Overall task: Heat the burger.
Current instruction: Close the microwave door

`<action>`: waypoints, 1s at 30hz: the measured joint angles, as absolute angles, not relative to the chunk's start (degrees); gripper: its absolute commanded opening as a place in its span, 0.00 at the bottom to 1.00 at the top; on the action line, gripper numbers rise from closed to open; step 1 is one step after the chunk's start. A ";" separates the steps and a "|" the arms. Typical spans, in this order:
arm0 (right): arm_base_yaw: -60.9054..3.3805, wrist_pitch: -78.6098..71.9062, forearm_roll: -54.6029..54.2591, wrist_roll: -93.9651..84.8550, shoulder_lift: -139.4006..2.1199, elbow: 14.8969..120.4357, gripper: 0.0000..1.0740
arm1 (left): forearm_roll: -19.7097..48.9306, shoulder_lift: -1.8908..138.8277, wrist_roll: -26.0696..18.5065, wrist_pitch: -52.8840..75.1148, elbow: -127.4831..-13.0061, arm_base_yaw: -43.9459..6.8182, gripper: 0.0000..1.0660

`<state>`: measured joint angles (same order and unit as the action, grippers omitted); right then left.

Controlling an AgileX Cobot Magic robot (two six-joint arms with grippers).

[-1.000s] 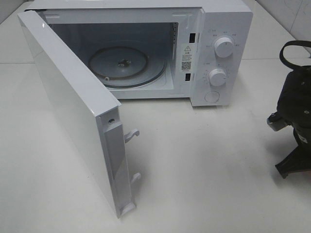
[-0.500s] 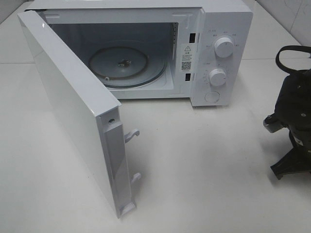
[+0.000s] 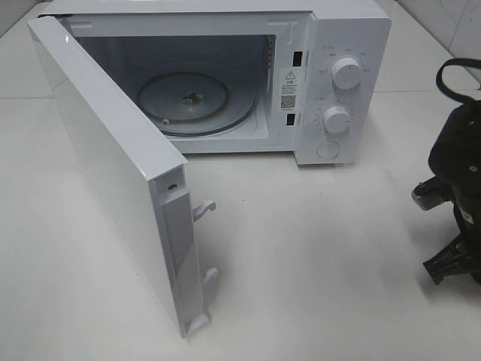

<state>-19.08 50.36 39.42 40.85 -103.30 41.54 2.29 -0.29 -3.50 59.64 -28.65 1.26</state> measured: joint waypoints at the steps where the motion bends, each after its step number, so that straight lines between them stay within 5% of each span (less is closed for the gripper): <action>1: -19.08 50.36 37.70 38.85 -99.87 41.48 0.46 | 2.29 -0.29 -3.50 59.64 -28.65 1.26 0.92; 6: -19.08 49.56 33.69 34.03 -91.56 41.48 0.49 | 2.29 -0.29 -3.50 59.64 -28.65 1.26 0.92; 15: -19.08 48.13 16.84 14.73 -68.07 41.48 0.77 | 2.29 -0.29 -3.50 59.64 -28.65 1.26 0.92; 30: -19.08 63.37 10.49 9.85 -41.08 41.48 0.73 | 2.29 -0.29 -3.50 59.64 -28.65 1.26 0.92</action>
